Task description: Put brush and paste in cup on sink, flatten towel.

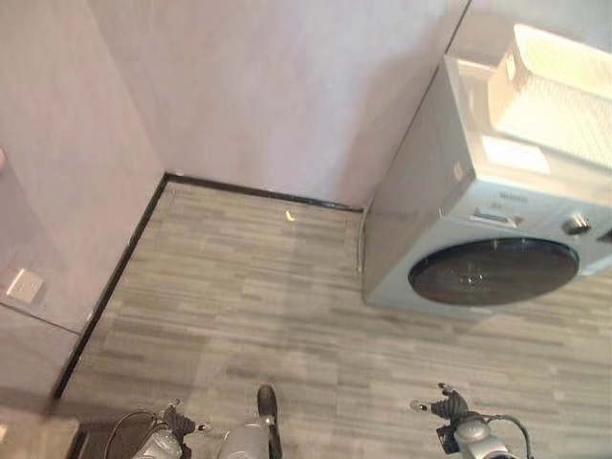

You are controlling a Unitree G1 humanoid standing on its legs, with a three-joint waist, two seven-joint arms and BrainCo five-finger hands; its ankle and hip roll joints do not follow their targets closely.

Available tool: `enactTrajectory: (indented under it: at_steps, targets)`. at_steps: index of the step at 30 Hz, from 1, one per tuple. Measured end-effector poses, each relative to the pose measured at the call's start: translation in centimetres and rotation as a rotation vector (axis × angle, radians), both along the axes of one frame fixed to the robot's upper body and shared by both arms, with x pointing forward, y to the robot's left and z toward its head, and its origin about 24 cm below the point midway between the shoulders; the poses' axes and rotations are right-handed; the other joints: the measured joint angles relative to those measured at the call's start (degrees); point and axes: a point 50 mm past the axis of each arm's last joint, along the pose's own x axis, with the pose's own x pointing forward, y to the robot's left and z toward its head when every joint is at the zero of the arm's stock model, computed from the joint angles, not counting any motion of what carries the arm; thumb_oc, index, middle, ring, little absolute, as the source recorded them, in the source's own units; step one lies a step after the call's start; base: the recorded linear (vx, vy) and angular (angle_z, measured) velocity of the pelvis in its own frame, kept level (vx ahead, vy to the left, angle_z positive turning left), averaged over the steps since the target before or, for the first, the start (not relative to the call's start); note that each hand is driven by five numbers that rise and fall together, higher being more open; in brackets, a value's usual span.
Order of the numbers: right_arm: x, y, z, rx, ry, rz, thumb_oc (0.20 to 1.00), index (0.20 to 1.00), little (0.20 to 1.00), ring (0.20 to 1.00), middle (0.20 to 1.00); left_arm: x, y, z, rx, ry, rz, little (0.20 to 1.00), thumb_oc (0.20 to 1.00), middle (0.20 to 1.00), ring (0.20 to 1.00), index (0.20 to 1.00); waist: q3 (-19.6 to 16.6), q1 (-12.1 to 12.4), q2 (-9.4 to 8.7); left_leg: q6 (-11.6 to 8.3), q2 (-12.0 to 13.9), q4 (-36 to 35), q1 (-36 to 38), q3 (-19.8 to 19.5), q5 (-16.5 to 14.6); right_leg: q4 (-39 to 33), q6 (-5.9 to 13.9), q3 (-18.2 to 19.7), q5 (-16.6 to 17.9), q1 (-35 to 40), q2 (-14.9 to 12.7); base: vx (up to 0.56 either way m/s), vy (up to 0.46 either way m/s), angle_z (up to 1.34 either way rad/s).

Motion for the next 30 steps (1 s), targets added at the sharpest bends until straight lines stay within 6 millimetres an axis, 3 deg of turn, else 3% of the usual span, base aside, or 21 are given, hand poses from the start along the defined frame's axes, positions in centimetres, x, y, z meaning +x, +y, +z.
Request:
enactTrajectory:
  at_steps: [4, 7, 9, 10, 12, 13, 15, 17, 18, 20, 21, 22, 23, 24, 25, 26, 27, 30]
  targets:
    - [0.9, 1.0, 0.3, 0.032, -0.036, 0.027, 1.0, 1.0, 1.0, 1.0, 1.0, 0.6, -0.3, 0.1, -0.002, -0.011, -0.023, 1.0, 1.0, 1.0, 1.0, 1.0, -0.45, 0.38, 0.78, 1.51, -1.17, -0.93, 1.52, -1.34, -1.79, 9.43, 1.32, 0.33, -1.01, -6.48, -2.33, 0.16, 0.198, 0.09]
    - [1.5, 1.2, 0.5, 0.039, -0.054, 0.039, 1.0, 1.0, 1.0, 1.0, 1.0, 0.5, -0.3, 0.1, -0.001, -0.009, -0.024, 1.0, 1.0, 1.0, 1.0, 1.0, -0.9, 0.88, 2.2, 2.49, -1.44, -0.83, 1.74, -2.85, -2.79, 13.4, 1.55, 0.35, -0.85, -10.59, -2.49, 0.2, 0.17, 0.24]
    - [2.3, 1.2, 1.2, 0.04, -0.104, 0.058, 1.0, 1.0, 1.0, 1.0, 1.0, 0.9, -0.7, 0.1, 0.002, 0.001, -0.055, 1.0, 1.0, 1.0, 1.0, 1.0, 0.36, -0.92, 4.72, 2.02, -1.06, -1.49, 3.12, -6.86, -2.7, 17.54, -0.39, 4.08, -3.6, -15.68, 2.82, 0.26, 0.155, 0.66]
    - [2.7, 1.5, 1.5, 0.045, -0.127, 0.071, 1.0, 1.0, 1.0, 1.0, 1.0, 0.6, -0.6, 0.0, 0.002, 0.013, -0.054, 1.0, 1.0, 1.0, 1.0, 1.0, 0.94, -1.68, 5.84, 1.94, -0.72, -2.69, 4.32, -8.62, -2.41, 15.66, -1.67, 3.82, -4.51, -18.69, 4.83, 0.19, 0.045, 0.54]
    - [2.6, 1.8, 1.4, 0.048, -0.122, 0.085, 1.0, 1.0, 1.0, 1.0, 1.0, -0.2, -0.5, -0.3, -0.001, 0.028, -0.044, 1.0, 1.0, 1.0, 1.0, 1.0, 0.87, -1.52, 6.0, 1.02, -1.33, -3.93, 5.7, -8.27, -2.6, 11.62, -1.89, 2.4, -4.24, -25.61, 4.2, 0.35, 0.018, 0.3]
    - [2.0, 1.6, 1.2, 0.047, -0.112, 0.079, 1.0, 1.0, 1.0, 1.0, 1.0, -0.9, -0.7, -0.6, -0.005, 0.051, -0.038, 1.0, 1.0, 1.0, 1.0, 1.0, 0.75, -3.1, 6.21, 1.18, -1.59, -3.78, 6.28, -10.67, -3.33, 7.37, -1.61, 3.46, -2.91, -28.85, 5.3, 0.42, -0.002, 0.78]
    - [0.5, 1.4, 0.6, 0.049, -0.075, 0.068, 1.0, 1.0, 1.0, 1.0, 1.0, -1.0, -0.5, -0.7, 0.013, 0.081, -0.043, 1.0, 1.0, 1.0, 1.0, 1.0, 0.88, -4.66, 6.6, 0.69, -1.28, -3.87, 6.3, -14.97, -3.29, -5.38, -0.27, 6.3, 1.66, -31.07, 7.28, 0.34, -0.03, 1.04]
    - [-1.2, 1.1, 0.0, 0.048, -0.033, 0.049, 1.0, 1.0, 1.0, 1.0, 1.0, -0.7, -0.1, -0.5, 0.029, 0.079, -0.048, 1.0, 1.0, 1.0, 1.0, 1.0, 1.72, -5.82, 4.93, 0.43, -2.28, -3.86, 7.08, -19.3, -3.23, -16.77, 0.52, 6.3, 7.29, -31.75, 6.62, 0.29, -0.038, 1.26]
    - [-2.7, 0.8, -0.4, 0.044, 0.008, 0.03, 1.0, 1.0, 1.0, 1.0, 1.0, -0.9, -0.1, -0.5, 0.027, 0.086, -0.048, 1.0, 1.0, 1.0, 1.0, 1.0, 2.22, -6.84, 3.81, 0.38, -3.32, -3.6, 8.29, -22.86, -3.67, -19.13, 0.1, 7.63, 9.81, -31.98, 6.15, 0.26, -0.064, 1.43]
    - [-5.2, 0.4, -1.3, 0.036, 0.088, 0.001, 1.0, 1.0, 1.0, 1.0, 1.0, -1.8, -0.6, -1.0, 0.02, 0.116, -0.073, 1.0, 1.0, 1.0, 1.0, 1.0, 2.2, -8.29, 3.84, -0.51, -3.46, -3.01, 9.92, -28.76, -5.27, -14.88, 0.01, 12.09, 11.69, -30.62, 7.1, 0.23, -0.071, 1.68]
    - [-7.7, 0.2, -1.9, 0.034, 0.168, -0.024, 1.0, 1.0, 1.0, 1.0, 1.0, -2.2, -0.8, -1.1, 0.025, 0.124, -0.11, 1.0, 1.0, 1.0, 1.0, 1.0, 1.28, -8.37, 2.76, -0.22, -3.63, -3.05, 12.66, -30.74, -5.94, -11.84, -0.87, 12.7, 12.66, -28.4, 7.4, 0.24, -0.097, 1.47]
    - [-7.9, 0.1, -2.1, 0.03, 0.184, -0.029, 1.0, 1.0, 1.0, 1.0, 1.0, -3.3, -0.4, -1.3, 0.03, 0.147, -0.11, 1.0, 1.0, 1.0, 1.0, 1.0, 0.47, -7.06, 1.62, -0.53, -4.27, -3.21, 13.52, -31.21, -7.31, -10.91, -1.15, 11.81, 12.68, -27.07, 7.27, 0.24, -0.098, 0.87]
    - [-7.6, -0.3, -2.0, 0.018, 0.185, -0.033, 1.0, 1.0, 1.0, 1.0, 1.0, -4.5, -0.4, -1.6, 0.03, 0.182, -0.1, 1.0, 1.0, 1.0, 1.0, 1.0, 0.04, -6.87, 1.77, -0.82, -4.36, -1.96, 13.5, -31.67, -9.43, -11.36, -4.8, 11.12, 15.83, -26.47, 7.27, 0.17, -0.076, 0.21]
    - [-6.6, -0.5, -1.7, 0.011, 0.16, -0.026, 1.0, 1.0, 1.0, 1.0, 1.0, -5.0, -0.4, -1.8, 0.026, 0.196, -0.097, 1.0, 1.0, 1.0, 1.0, 1.0, -0.07, -7.1, 2.34, -2.66, -3.91, 0.1, 13.02, -31.74, -10.74, -11.87, -6.86, 9.46, 16.93, -25.77, 7.41, 0.19, -0.08, 0.36]
    - [-5.2, -0.7, -1.3, 0.004, 0.12, -0.013, 1.0, 1.0, 1.0, 1.0, 1.0, -5.2, -0.3, -1.8, 0.024, 0.205, -0.092, 1.0, 1.0, 1.0, 1.0, 1.0, 0.37, -7.18, 3.53, -5.87, -3.34, 3.07, 11.07, -30.16, -11.69, -13.2, -8.88, 8.46, 17.7, -25.35, 7.66, 0.27, -0.12, 0.43]
    - [-4.0, -1.0, -0.9, -0.004, 0.088, -0.004, 1.0, 1.0, 1.0, 1.0, 1.0, -5.0, -0.3, -1.8, 0.023, 0.2, -0.089, 1.0, 1.0, 1.0, 1.0, 1.0, 0.62, -7.13, 4.73, -6.78, -2.5, 3.41, 11.0, -28.53, -11.93, -13.49, -9.17, 7.67, 17.52, -24.92, 8.18, 0.34, -0.18, 0.59]
    - [-2.6, -1.0, -0.5, -0.01, 0.06, 0.005, 1.0, 1.0, 1.0, 1.0, 1.0, -4.8, -0.1, -1.7, 0.017, 0.187, -0.059, 1.0, 1.0, 1.0, 1.0, 1.0, 0.52, -7.41, 5.86, -8.37, -1.86, 4.67, 11.45, -28.45, -12.37, -14.63, -10.8, 5.96, 16.22, -22.64, 8.41, 0.33, -0.177, 0.51]
    - [-0.7, -0.9, 0.4, -0.007, -0.012, 0.027, 1.0, 1.0, 1.0, 1.0, 1.0, -3.8, -0.1, -1.4, 0.016, 0.155, -0.056, 1.0, 1.0, 1.0, 1.0, 1.0, 0.26, -7.39, 6.64, -9.04, -0.96, 7.17, 12.55, -28.31, -12.55, -16.55, -11.28, 4.05, 14.69, -18.58, 9.16, 0.27, -0.137, 0.48]
